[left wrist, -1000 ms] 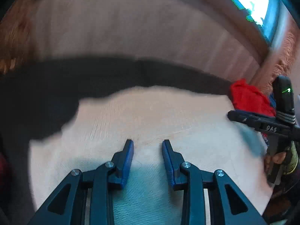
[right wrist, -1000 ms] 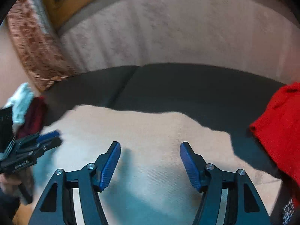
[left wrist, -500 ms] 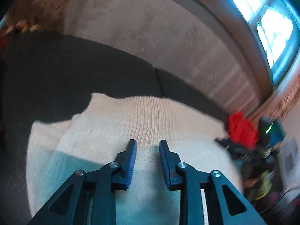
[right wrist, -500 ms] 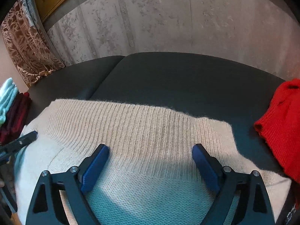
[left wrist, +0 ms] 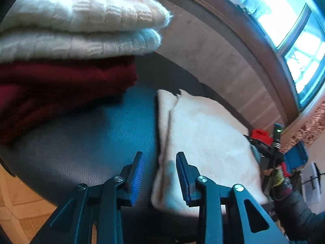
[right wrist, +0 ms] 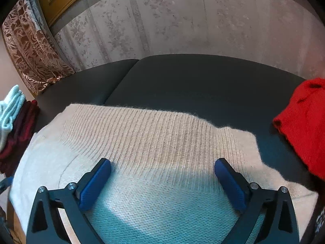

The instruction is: Fold clothes

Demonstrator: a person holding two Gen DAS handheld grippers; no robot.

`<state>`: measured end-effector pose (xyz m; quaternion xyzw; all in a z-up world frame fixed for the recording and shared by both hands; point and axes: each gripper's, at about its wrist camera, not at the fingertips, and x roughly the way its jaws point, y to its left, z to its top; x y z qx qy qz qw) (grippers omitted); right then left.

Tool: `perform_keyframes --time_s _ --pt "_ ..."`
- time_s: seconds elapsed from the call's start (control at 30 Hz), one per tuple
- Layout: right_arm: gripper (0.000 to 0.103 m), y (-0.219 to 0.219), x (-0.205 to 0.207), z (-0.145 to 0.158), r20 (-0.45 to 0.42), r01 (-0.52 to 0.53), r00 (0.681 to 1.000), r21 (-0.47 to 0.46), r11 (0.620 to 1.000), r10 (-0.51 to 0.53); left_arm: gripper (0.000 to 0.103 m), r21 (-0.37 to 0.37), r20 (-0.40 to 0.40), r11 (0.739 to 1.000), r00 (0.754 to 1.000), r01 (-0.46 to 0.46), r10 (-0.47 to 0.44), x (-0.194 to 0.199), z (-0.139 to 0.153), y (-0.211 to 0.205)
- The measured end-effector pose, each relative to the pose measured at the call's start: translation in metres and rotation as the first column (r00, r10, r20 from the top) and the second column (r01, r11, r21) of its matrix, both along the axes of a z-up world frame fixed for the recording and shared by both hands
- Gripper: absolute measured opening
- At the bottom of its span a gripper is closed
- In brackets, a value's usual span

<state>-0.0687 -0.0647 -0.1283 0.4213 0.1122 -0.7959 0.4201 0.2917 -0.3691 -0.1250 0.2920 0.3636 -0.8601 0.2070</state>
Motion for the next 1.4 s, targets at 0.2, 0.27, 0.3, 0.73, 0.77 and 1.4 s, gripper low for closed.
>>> perform_keyframes --time_s 0.2,0.27,0.3,0.73,0.77,1.4 --pt "0.103 0.011 0.006 0.006 0.005 0.025 1.0 -0.013 1.0 -0.025 0.03 0.048 0.021 0.997 0.997 0.067 -0.069 -0.011 -0.016 0.011" --pt "0.103 0.011 0.005 0.007 0.008 0.025 1.0 -0.018 1.0 -0.025 0.017 0.038 0.02 0.995 0.996 0.092 -0.092 -0.011 -0.014 0.015" --pt "0.103 0.011 0.004 0.008 0.009 0.024 1.0 -0.019 1.0 -0.024 0.006 0.027 0.036 0.995 0.995 0.091 -0.092 -0.009 -0.012 0.017" --pt "0.103 0.006 0.002 0.012 0.017 0.005 1.0 -0.03 1.0 -0.004 0.016 0.061 0.075 0.997 0.996 0.038 -0.042 0.016 -0.008 0.01" --pt "0.103 0.006 0.001 0.013 0.018 0.004 1.0 -0.031 1.0 -0.004 0.02 0.072 0.048 0.997 0.999 0.006 -0.01 0.022 -0.006 0.005" --pt "0.103 -0.001 -0.006 0.018 0.038 -0.007 0.999 -0.05 0.999 0.009 0.062 0.044 0.139 0.983 0.973 0.18 -0.184 -0.087 -0.011 -0.047"
